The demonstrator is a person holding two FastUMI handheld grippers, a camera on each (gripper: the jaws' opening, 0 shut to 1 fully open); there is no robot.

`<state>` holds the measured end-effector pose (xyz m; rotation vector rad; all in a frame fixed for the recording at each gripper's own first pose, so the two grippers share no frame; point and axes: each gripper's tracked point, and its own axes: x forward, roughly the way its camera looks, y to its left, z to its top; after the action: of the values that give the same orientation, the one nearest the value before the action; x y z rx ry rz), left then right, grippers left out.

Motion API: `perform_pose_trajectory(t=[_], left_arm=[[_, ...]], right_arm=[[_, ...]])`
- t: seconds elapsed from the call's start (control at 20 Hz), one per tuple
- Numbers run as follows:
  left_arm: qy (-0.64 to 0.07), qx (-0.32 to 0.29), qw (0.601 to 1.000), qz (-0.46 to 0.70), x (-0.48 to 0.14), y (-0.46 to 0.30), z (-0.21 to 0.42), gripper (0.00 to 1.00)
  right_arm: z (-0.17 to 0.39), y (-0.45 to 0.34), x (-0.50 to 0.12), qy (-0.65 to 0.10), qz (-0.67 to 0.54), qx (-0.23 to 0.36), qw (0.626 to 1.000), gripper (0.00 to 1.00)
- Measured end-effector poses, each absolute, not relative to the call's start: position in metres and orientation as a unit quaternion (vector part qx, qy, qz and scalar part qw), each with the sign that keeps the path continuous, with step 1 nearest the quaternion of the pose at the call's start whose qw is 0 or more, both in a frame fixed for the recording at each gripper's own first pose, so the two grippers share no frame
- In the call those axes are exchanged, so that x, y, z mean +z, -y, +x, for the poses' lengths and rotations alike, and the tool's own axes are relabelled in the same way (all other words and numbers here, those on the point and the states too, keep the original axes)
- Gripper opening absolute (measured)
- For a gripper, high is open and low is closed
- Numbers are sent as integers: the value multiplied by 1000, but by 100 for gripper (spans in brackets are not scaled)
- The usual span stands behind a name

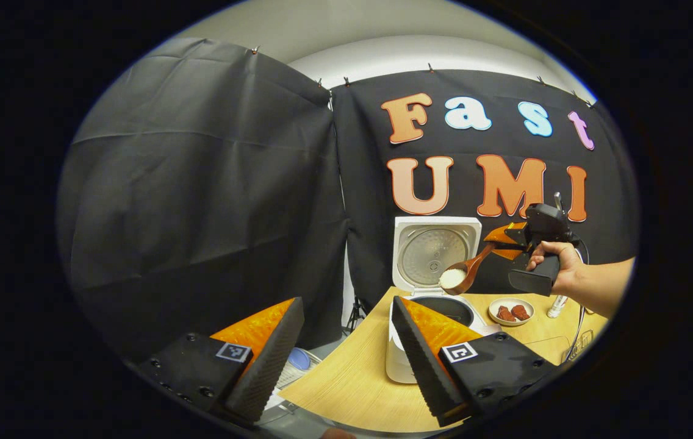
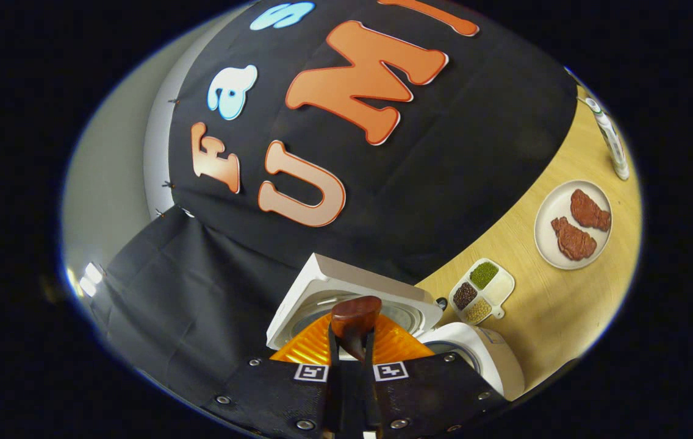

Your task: Close the left gripper, press the button to open the rice cooker; take a wooden spoon from the chopstick holder with the right hand, scoop a spoonful of rice and pour it into the rice cooker, then put the wooden spoon back into the chopstick holder.

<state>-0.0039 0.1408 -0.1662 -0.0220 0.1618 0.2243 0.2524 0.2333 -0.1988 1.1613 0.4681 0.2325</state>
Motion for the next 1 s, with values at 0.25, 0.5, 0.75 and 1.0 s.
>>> perform_pose_trajectory(t=[0.25, 0.5, 0.75, 1.0], left_arm=[[-84, 117, 990, -7, -166, -143, -7, 98], [-85, 122, 989, -2, -165, -142, -4, 98], [-85, 119, 989, 1, -163, -134, -5, 98], [-84, 116, 990, 3, -162, -130, -11, 98]], right_arm=[[263, -240, -197, -209, 470, 113, 850, 12], [261, -247, -191, -195, 399, 130, 886, 12], [260, -251, -176, -170, 345, 145, 911, 12], [255, -256, -152, -125, 275, 173, 937, 12]])
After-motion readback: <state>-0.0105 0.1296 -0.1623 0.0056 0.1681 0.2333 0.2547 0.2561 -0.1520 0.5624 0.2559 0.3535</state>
